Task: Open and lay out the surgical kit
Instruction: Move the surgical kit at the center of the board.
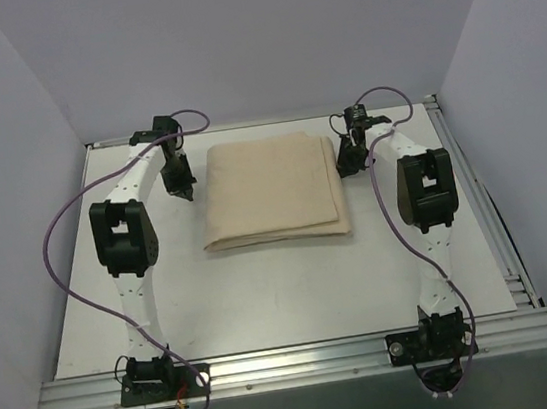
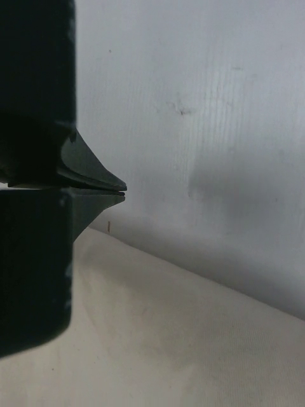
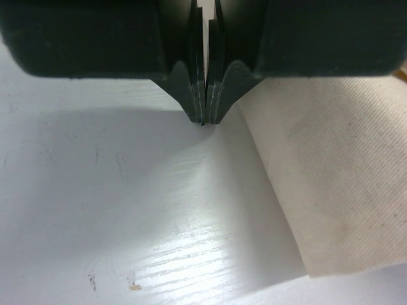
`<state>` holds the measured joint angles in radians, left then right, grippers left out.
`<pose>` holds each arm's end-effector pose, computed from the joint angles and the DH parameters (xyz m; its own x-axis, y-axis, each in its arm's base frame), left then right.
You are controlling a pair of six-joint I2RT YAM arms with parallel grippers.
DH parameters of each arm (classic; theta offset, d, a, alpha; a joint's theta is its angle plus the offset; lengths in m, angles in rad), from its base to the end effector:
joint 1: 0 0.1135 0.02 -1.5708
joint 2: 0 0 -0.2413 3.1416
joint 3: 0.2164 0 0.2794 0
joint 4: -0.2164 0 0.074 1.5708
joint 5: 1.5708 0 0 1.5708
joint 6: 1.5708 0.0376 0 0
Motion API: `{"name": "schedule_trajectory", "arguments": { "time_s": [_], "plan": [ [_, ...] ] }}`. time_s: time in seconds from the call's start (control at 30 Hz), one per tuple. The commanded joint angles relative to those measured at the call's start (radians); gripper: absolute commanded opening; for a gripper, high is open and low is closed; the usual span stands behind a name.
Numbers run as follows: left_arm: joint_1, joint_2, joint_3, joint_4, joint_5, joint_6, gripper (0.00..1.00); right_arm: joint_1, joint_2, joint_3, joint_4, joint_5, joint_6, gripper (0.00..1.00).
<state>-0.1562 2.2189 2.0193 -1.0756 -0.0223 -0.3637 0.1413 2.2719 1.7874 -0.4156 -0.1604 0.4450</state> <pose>0.4719 -0.0735 0.2038 -0.9362 -0.2126 -0.2798 -0.1968 0.9769 -0.0837 0.5082 0.0783 0.1368 -0.8022 0.3151 -0.5071 0.1197 0.9170 0.3805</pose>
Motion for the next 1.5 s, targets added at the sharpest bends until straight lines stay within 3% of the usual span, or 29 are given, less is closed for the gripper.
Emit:
{"name": "schedule_trajectory", "arguments": {
  "time_s": [0.0, 0.3, 0.73, 1.07, 1.3, 1.4, 1.43, 1.47],
  "plan": [
    [-0.019, 0.053, 0.099, -0.009, 0.122, -0.011, 0.02, 0.014, -0.071, 0.013, -0.048, -0.042, -0.008, 0.0],
    [-0.071, 0.136, 0.185, 0.048, 0.254, -0.05, 0.02, 0.055, 0.038, 0.188, -0.069, -0.09, 0.027, 0.0],
    [-0.06, 0.317, 0.421, 0.106, 0.283, -0.081, 0.02, 0.076, 0.202, 0.365, 0.018, -0.171, 0.08, 0.0],
    [-0.008, 0.424, 0.555, 0.186, 0.309, -0.135, 0.02, 0.084, 0.172, 0.291, 0.11, -0.157, 0.152, 0.0],
    [-0.005, 0.426, 0.552, 0.163, 0.296, -0.138, 0.02, 0.06, 0.224, 0.386, 0.08, -0.154, 0.147, 0.0],
    [0.004, 0.382, 0.559, 0.111, 0.179, -0.136, 0.21, 0.044, 0.203, 0.391, 0.075, -0.136, 0.143, 0.0],
    [0.007, 0.365, 0.559, 0.068, 0.139, -0.133, 0.35, 0.038, 0.193, 0.391, 0.069, -0.114, 0.129, 0.07],
    [0.009, 0.342, 0.555, 0.051, 0.06, -0.127, 0.39, 0.028, 0.184, 0.392, 0.046, -0.104, 0.123, 0.1]
  ]
}}
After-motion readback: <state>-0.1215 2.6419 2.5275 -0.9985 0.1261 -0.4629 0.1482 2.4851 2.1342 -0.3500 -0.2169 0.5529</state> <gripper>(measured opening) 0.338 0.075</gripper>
